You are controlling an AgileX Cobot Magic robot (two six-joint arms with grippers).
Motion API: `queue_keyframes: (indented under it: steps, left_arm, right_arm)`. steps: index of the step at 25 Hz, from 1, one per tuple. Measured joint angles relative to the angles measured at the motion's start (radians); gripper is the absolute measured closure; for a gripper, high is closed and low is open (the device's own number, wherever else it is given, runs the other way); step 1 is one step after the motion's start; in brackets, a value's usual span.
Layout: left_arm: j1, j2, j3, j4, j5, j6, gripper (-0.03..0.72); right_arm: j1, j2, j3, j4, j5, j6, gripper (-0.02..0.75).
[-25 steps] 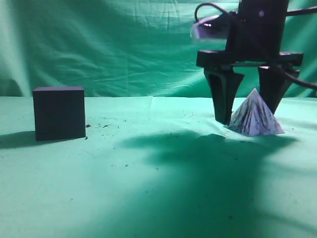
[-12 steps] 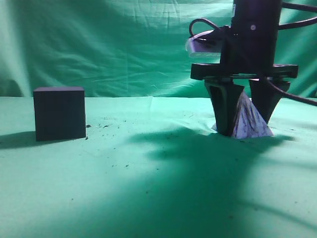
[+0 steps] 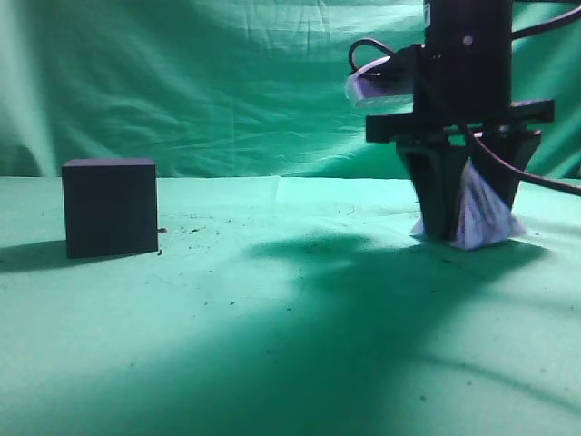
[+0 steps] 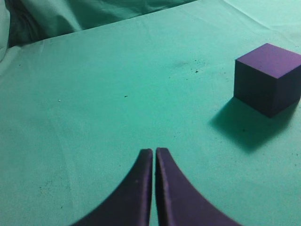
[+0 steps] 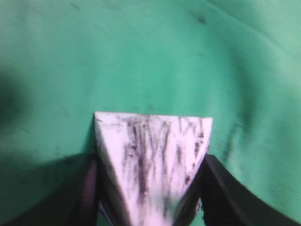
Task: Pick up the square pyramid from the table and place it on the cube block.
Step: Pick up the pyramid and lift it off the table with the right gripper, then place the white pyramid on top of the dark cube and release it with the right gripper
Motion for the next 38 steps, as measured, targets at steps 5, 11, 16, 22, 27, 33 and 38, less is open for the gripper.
queue_keyframes:
  steps: [5, 11, 16, 22, 27, 33, 38]
  left_arm:
    - [0.000, 0.000, 0.000, 0.000, 0.000, 0.000, 0.688]
    - [0.000, 0.000, 0.000, 0.000, 0.000, 0.000, 0.688]
    - [0.000, 0.000, 0.000, 0.000, 0.000, 0.000, 0.688]
    - [0.000, 0.000, 0.000, 0.000, 0.000, 0.000, 0.688]
    - [0.000, 0.000, 0.000, 0.000, 0.000, 0.000, 0.688]
    - [0.000, 0.000, 0.000, 0.000, 0.000, 0.000, 0.688]
    - [0.000, 0.000, 0.000, 0.000, 0.000, 0.000, 0.688]
  right_arm:
    - [-0.007, -0.064, -0.189, 0.048, 0.140, -0.048, 0.348]
    - [0.132, -0.086, -0.440, 0.085, 0.228, -0.062, 0.348]
    - [0.288, 0.007, -0.604, 0.097, 0.244, -0.067, 0.348]
    - [0.390, 0.177, -0.749, 0.097, 0.248, -0.063, 0.348]
    - [0.415, 0.246, -0.775, 0.107, 0.246, -0.062, 0.348]
    - [0.416, 0.293, -0.775, 0.101, 0.244, -0.064, 0.348]
    - [0.416, 0.288, -0.797, 0.101, 0.240, -0.066, 0.407]
